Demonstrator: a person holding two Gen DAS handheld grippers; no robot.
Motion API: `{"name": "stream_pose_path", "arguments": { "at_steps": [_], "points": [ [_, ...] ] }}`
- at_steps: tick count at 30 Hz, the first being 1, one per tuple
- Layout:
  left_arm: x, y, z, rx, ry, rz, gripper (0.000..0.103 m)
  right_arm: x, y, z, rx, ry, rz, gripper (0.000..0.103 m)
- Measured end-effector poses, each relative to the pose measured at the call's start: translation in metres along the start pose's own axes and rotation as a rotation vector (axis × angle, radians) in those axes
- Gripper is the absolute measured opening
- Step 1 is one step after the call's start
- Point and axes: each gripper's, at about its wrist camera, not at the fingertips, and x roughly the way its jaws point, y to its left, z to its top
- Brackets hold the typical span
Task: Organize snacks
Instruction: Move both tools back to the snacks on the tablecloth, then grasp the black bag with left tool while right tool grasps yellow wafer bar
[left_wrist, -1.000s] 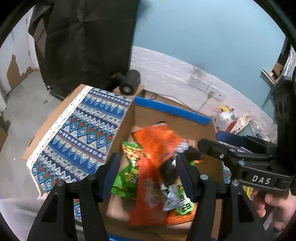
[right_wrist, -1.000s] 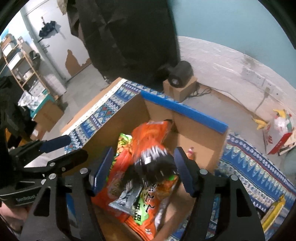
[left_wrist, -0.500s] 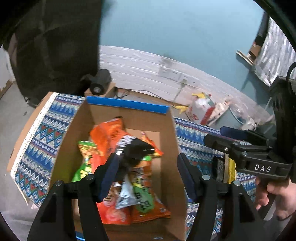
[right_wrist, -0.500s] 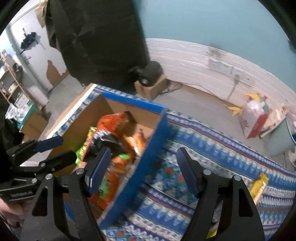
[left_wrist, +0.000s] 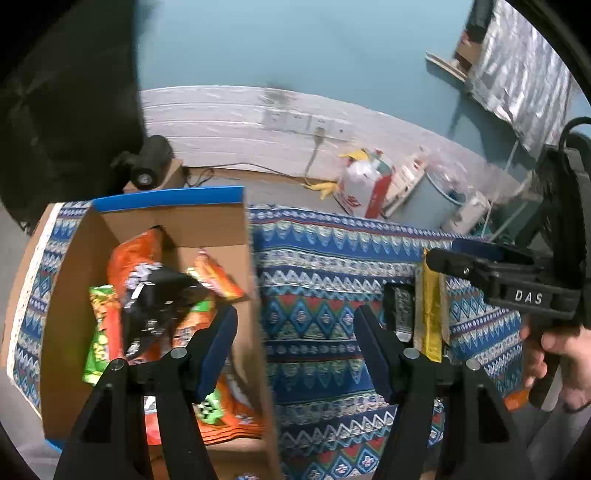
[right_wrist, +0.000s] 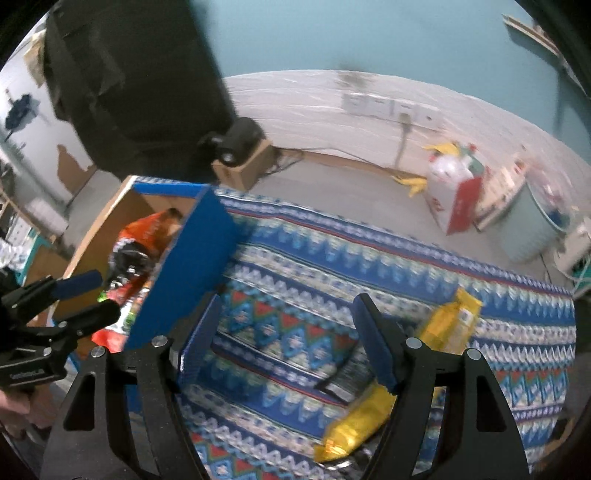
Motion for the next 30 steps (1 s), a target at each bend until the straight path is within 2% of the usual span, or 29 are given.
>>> {"name": "stream_pose_path", "arguments": {
  "at_steps": [8,17,30],
  "points": [
    [0.025,-0.04,0.001,0.062,0.055,-0.037,0.067,-0.012,-0.056,-0.019,0.082,0.01,-0.045,0.074],
    [0.06,-0.077,0.004,0.118,0.111,-0.044,0.067,-0.013,-0.096,-0.042,0.14,0.04,-0.08,0.074],
    [0.13,-0.104,-0.001,0.15,0.226,-0.036,0.067,0.029,-0.144,-0.082,0.203,0.178,-0.129,0.074]
  ]
}}
